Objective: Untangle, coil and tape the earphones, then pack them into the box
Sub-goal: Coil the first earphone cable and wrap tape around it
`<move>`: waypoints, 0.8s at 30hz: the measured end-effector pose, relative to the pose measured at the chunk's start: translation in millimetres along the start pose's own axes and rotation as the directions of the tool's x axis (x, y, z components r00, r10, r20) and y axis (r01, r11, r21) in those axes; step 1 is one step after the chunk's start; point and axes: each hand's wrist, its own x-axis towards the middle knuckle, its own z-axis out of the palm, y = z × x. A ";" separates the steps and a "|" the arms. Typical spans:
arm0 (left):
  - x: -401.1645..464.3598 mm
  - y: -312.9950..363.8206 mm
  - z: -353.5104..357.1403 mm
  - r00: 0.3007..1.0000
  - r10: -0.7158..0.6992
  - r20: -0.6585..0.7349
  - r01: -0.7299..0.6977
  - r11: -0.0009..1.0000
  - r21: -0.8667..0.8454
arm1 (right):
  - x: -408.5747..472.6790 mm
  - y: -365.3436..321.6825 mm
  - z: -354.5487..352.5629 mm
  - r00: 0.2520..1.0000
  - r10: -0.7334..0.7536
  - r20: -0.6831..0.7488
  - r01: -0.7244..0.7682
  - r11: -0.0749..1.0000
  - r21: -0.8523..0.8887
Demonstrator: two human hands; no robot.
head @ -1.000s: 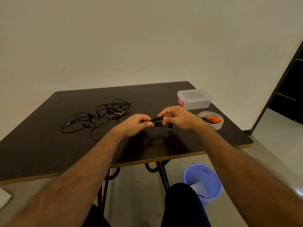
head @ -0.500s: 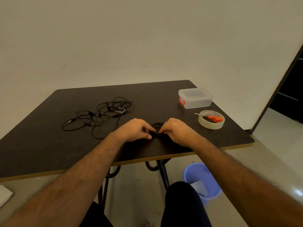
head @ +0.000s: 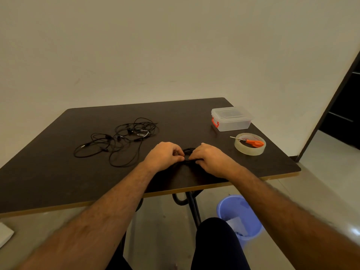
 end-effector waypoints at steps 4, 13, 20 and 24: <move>0.4 1.5 -1.8 1.000 -0.007 0.010 0.007 1.000 0.007 | -6.3 -1.9 -6.3 1.000 0.017 -0.027 -0.013 0.991 0.131; -1.2 5.2 -5.0 0.998 0.020 -0.067 -0.026 0.994 -0.102 | -14.8 15.4 -13.3 0.864 0.375 -0.336 -0.232 0.889 0.395; 5.1 17.7 -2.5 0.984 0.012 -0.180 -0.043 0.984 -0.170 | -27.4 60.5 -26.8 0.717 0.547 -0.432 -0.450 0.837 0.313; 19.0 52.6 0.7 0.962 -0.011 -0.272 -0.037 0.984 -0.172 | -46.1 93.7 -48.5 0.646 0.631 -0.430 -0.612 0.765 0.203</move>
